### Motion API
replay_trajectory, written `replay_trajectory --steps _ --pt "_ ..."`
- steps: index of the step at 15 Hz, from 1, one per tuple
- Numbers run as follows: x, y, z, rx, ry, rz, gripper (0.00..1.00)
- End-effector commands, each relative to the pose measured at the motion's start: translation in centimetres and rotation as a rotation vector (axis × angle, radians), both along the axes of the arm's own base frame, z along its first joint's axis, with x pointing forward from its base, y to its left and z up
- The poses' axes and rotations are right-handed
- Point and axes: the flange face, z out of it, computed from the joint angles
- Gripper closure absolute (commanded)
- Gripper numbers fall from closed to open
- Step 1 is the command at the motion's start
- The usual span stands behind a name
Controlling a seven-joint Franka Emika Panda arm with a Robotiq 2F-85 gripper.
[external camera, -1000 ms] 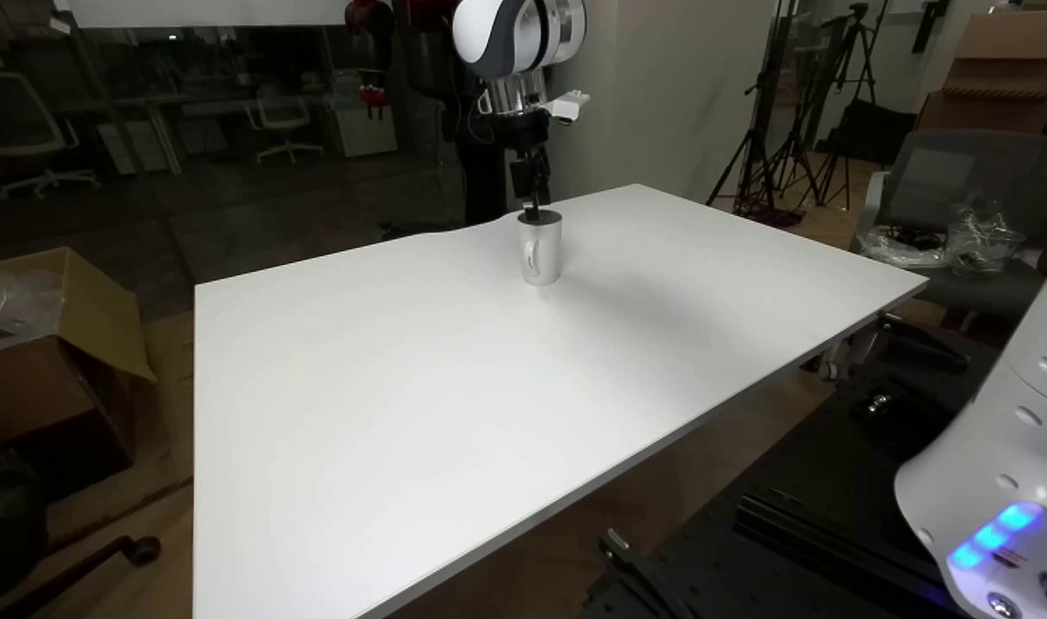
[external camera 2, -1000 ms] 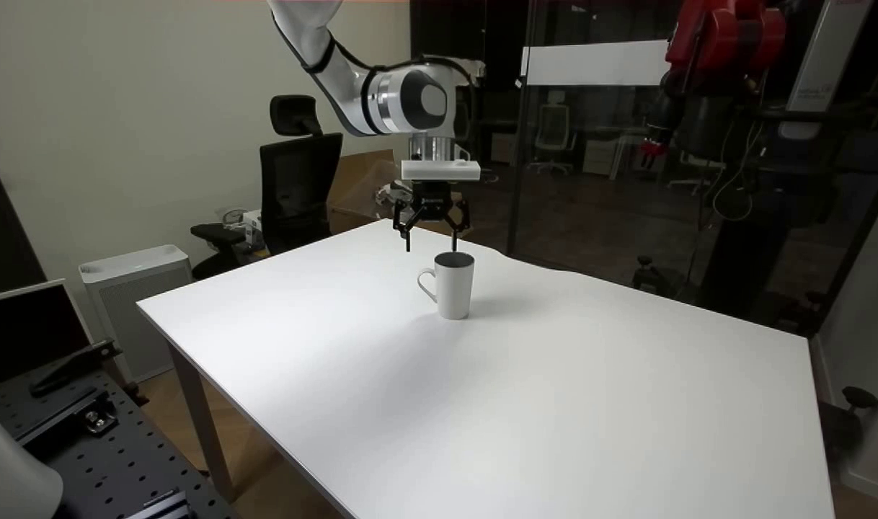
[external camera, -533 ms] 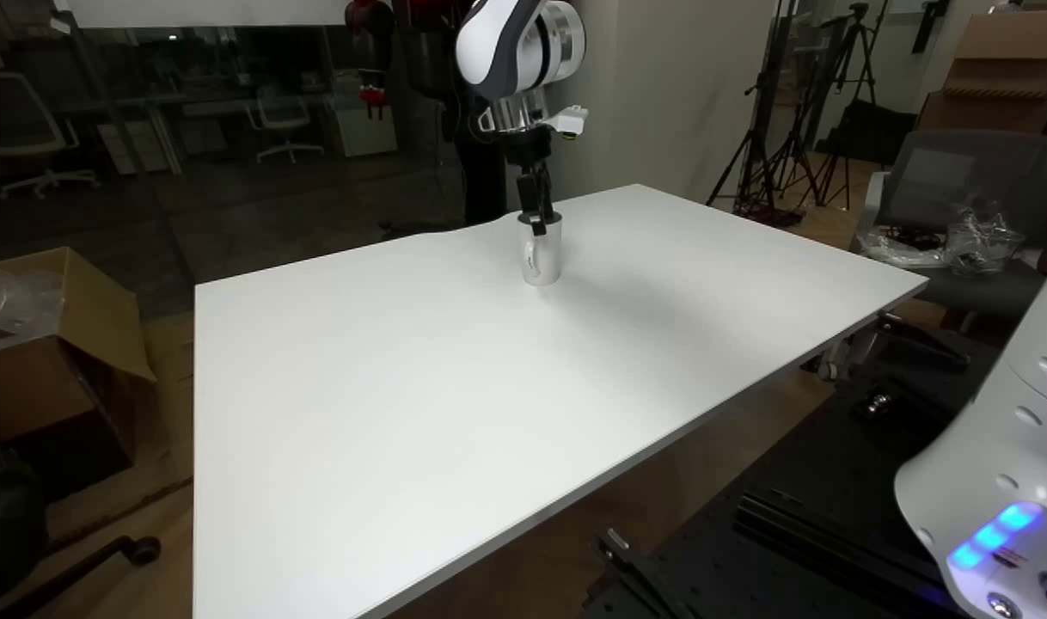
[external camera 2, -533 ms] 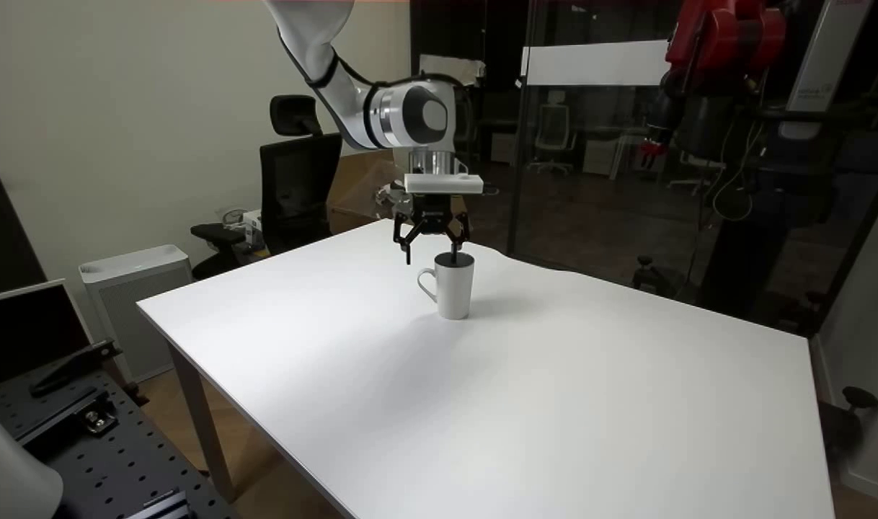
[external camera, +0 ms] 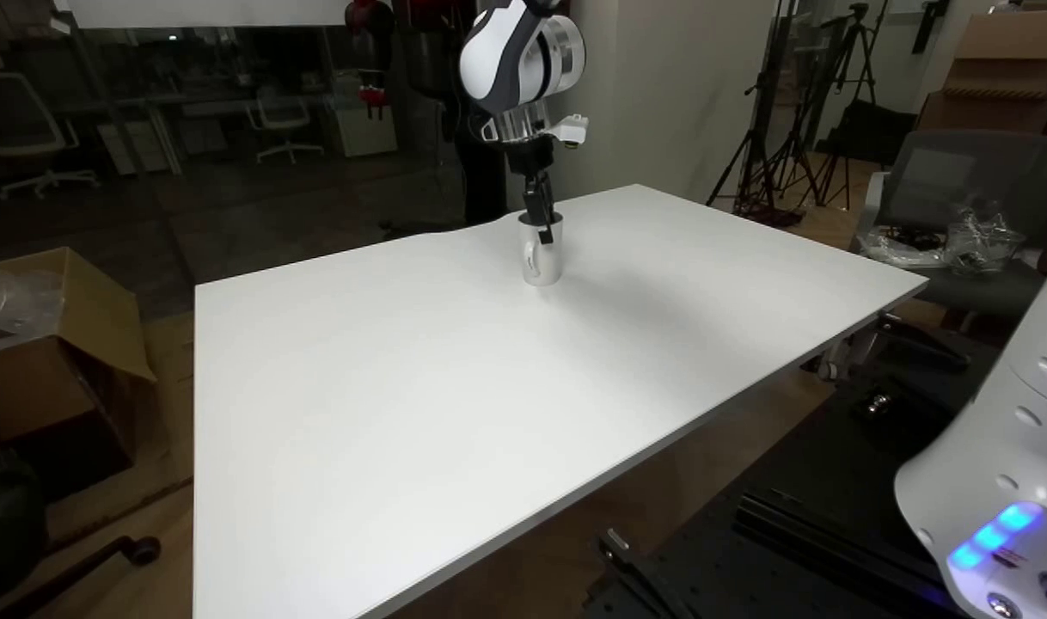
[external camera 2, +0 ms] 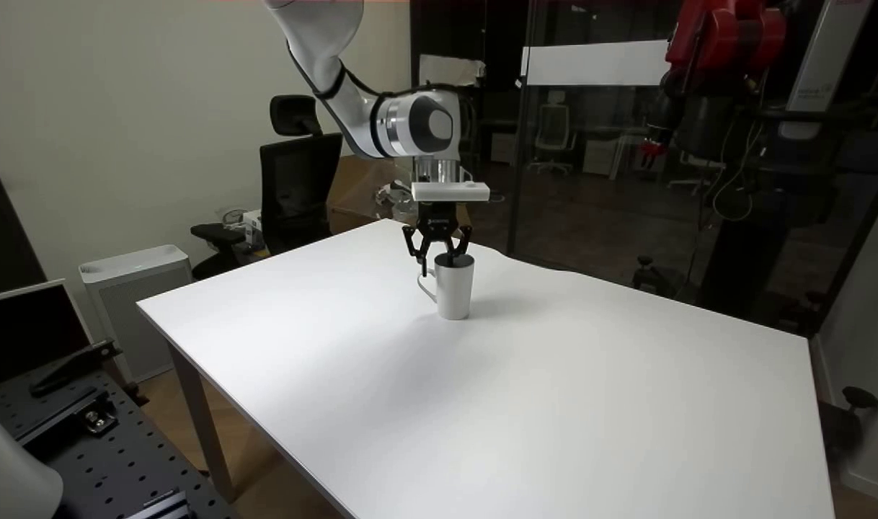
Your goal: Move the white mug to the left
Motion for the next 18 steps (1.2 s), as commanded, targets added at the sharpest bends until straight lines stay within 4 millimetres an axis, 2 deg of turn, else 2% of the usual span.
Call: replay_trajectory --steps 1,4,5,10,13,18 --pt "0.8 -0.4 0.2 -0.018 0.003 0.012 0.75" --pt "0.8 0.0 0.2 -0.014 0.005 0.015 0.95" --pt "0.8 0.1 0.2 -0.016 0.005 0.015 0.99" --pt "0.8 0.3 0.4 -0.015 0.005 0.015 0.97" --pt "0.8 1.0 0.5 -0.011 0.013 0.018 0.97" --pt "0.8 6.1 0.0 -0.037 0.047 0.078 0.97"
